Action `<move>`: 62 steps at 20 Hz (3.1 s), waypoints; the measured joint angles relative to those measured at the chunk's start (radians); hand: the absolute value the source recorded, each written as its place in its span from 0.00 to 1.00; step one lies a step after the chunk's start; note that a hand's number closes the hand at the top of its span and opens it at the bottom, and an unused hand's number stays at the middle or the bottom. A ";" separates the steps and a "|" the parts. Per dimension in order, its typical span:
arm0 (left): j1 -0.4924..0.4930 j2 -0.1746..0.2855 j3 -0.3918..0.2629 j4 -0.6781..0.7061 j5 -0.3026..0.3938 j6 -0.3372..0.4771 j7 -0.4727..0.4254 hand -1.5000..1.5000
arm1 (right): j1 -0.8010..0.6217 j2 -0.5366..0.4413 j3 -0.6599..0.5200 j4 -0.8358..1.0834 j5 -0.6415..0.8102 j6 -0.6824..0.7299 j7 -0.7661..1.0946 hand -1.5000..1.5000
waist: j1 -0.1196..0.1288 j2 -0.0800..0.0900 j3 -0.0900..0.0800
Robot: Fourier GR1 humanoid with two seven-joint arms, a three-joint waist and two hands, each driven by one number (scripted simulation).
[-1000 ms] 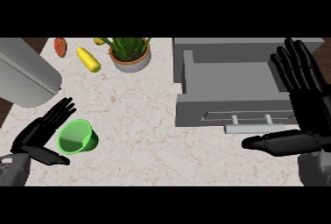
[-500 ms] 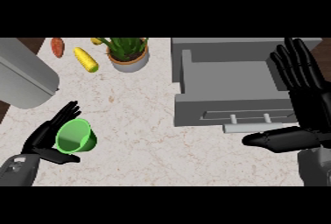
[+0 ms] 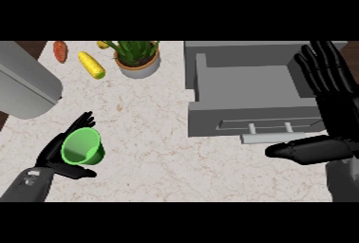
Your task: Pick up the cup, place it into the drawer and close the drawer
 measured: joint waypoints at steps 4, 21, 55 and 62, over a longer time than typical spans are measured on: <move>-0.011 -0.020 -0.015 0.025 -0.012 0.016 -0.027 0.00 | -0.007 0.003 0.000 0.009 0.002 0.000 -0.009 0.00 | -0.001 0.001 0.000; -0.042 -0.084 -0.051 0.007 0.001 0.011 -0.082 1.00 | -0.011 -0.026 -0.027 0.012 -0.010 0.016 0.005 0.00 | -0.001 0.000 -0.001; -0.400 -0.374 0.036 -0.480 0.232 0.501 0.277 1.00 | 0.025 -0.036 -0.070 0.058 0.013 0.021 -0.042 0.00 | 0.043 -0.022 0.007; -0.607 -0.384 -0.037 -0.499 0.248 0.659 0.499 1.00 | 0.029 -0.032 -0.068 0.047 0.017 0.020 -0.044 0.00 | 0.025 -0.016 0.007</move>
